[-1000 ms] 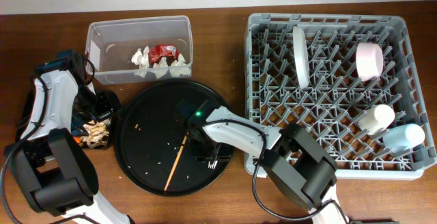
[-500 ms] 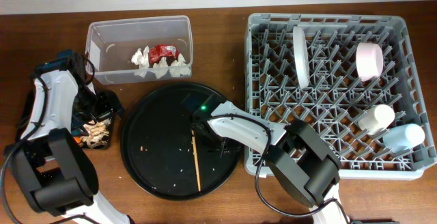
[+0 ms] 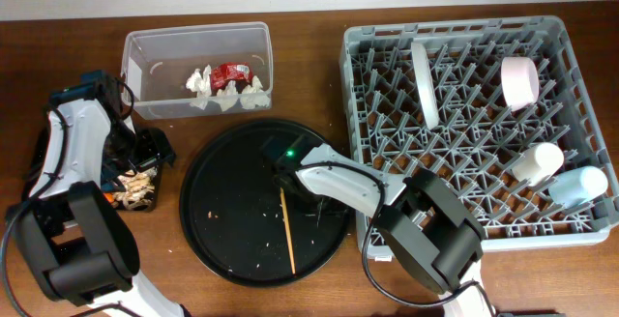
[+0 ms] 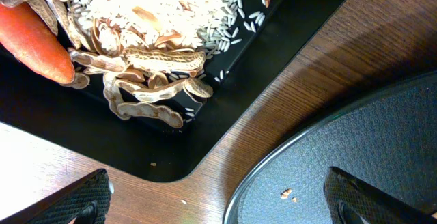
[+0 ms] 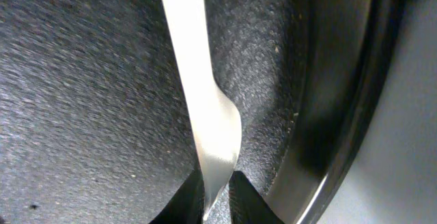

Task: Sort waste into correct bins and load items into the dishwasher rack
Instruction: 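Carry the white fork into the rack and release it, then reach the right gripper back and grasp the wooden chopstick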

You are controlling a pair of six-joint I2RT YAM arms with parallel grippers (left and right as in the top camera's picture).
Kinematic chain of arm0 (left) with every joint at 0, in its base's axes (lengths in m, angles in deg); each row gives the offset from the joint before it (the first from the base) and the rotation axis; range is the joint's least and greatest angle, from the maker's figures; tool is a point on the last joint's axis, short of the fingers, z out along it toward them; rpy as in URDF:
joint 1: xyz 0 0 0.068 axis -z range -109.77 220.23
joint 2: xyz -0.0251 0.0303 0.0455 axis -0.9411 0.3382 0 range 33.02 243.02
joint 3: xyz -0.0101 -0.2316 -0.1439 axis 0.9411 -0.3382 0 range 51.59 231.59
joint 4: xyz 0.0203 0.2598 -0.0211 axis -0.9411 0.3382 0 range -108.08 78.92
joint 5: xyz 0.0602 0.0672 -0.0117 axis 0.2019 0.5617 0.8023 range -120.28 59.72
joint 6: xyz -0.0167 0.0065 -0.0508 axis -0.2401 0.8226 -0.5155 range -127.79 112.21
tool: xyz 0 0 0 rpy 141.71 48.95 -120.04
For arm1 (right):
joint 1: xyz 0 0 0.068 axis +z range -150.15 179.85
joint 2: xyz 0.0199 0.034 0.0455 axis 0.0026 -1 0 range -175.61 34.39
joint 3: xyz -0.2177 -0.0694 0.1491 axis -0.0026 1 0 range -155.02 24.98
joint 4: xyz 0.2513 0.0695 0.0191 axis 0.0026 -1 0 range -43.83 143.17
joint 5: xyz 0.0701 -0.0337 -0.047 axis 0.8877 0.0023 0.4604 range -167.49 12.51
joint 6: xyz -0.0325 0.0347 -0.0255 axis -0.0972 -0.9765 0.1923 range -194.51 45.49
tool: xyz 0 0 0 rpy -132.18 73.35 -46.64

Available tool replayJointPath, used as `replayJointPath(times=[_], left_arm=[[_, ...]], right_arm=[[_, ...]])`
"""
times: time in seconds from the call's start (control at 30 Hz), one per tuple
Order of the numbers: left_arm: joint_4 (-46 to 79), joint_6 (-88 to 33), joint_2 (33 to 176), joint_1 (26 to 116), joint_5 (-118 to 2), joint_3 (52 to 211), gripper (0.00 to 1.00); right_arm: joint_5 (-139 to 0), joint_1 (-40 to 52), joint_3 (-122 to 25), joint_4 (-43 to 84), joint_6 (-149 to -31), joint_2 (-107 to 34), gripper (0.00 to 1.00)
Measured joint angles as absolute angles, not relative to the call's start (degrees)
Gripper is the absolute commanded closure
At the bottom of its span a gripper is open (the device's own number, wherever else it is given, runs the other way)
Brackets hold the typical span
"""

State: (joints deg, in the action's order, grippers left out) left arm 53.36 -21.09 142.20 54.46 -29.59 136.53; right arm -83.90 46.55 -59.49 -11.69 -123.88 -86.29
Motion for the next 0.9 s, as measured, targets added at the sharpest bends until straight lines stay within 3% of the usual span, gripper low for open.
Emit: replayJointPath(times=[0.03,0.23,0.43,0.5,0.6,0.8,0.83,0.9], left_arm=[[53.3,-21.1,142.2,54.5,-29.6,136.5,0.01],[53.2,-21.1,142.2,54.5,-29.6,136.5,0.01],[53.2,-21.1,142.2,54.5,-29.6,136.5,0.01],[53.2,-21.1,142.2,54.5,-29.6,136.5,0.01],[53.3,-21.1,142.2,54.5,-29.6,136.5,0.01],[53.4,-21.1,142.2,54.5,-29.6,136.5,0.01],[53.4,-21.1,142.2,54.5,-29.6,136.5,0.01],[53.5,-21.1,142.2,54.5,-29.6,136.5,0.01]], right_arm=[[-83.9,46.5,-59.1,-11.8,-123.8,-86.0,0.96],[-83.9,46.3,-59.0,-12.7,-123.6,-82.8,0.96],[-85.2,46.1,-58.7,-14.8,-118.7,-63.9,0.96],[-88.3,40.2,-58.7,-18.2,-117.7,-56.0,0.96],[-89.7,28.4,-58.5,-21.5,-116.0,-55.8,0.96],[-89.6,25.9,-44.8,-15.9,-114.0,-56.2,0.96],[-89.6,25.7,-44.0,-15.3,-113.8,-56.2,0.94],[-89.6,25.7,-42.9,-13.8,-113.7,-56.3,0.69]])
